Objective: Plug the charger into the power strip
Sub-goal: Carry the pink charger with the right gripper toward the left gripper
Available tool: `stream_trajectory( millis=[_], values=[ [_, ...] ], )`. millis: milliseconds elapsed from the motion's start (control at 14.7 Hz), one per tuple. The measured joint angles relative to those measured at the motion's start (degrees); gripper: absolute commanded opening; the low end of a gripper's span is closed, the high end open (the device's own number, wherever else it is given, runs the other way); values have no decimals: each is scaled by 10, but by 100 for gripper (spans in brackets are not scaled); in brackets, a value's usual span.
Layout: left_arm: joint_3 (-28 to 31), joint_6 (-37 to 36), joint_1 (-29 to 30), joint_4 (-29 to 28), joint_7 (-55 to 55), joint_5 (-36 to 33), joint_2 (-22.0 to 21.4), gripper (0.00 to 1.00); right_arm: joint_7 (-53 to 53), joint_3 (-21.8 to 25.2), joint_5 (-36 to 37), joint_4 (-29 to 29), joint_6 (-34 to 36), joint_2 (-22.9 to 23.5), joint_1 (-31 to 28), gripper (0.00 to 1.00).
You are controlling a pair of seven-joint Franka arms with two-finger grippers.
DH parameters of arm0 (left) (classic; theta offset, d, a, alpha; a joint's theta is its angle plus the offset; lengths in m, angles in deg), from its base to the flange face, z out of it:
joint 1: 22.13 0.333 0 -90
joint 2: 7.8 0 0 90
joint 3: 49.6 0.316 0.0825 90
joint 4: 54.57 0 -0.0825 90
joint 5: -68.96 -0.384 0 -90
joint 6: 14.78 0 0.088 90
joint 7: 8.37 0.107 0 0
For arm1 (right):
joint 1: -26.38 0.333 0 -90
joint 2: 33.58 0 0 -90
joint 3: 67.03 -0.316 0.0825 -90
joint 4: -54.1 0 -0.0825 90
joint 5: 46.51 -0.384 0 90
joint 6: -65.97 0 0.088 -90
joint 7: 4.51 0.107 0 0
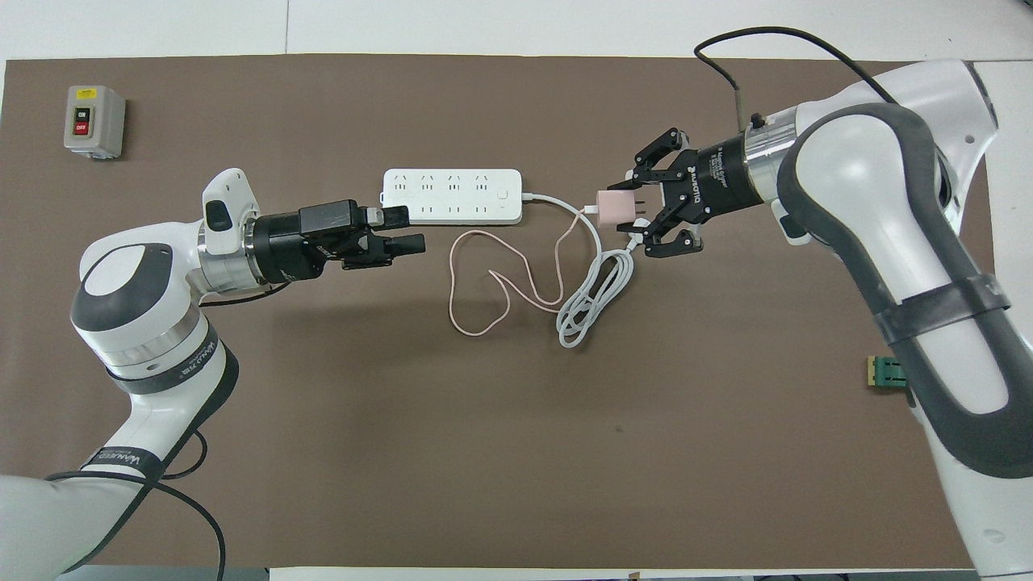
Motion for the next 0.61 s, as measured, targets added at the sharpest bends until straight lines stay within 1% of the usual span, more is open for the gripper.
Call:
stream_trajectory(
  millis=[136,340,613],
  values=[
    [0,-6,0,0,0,0,0,100,35,-1,-16,1,-45,0,42,0],
    [0,-10,0,0,0,0,3,100,78,-1,-19,7,-110,1,101,0],
    [0,-12,0,0,0,1,4,100,109,-1,-19,23,-157,2,141,0]
  ],
)
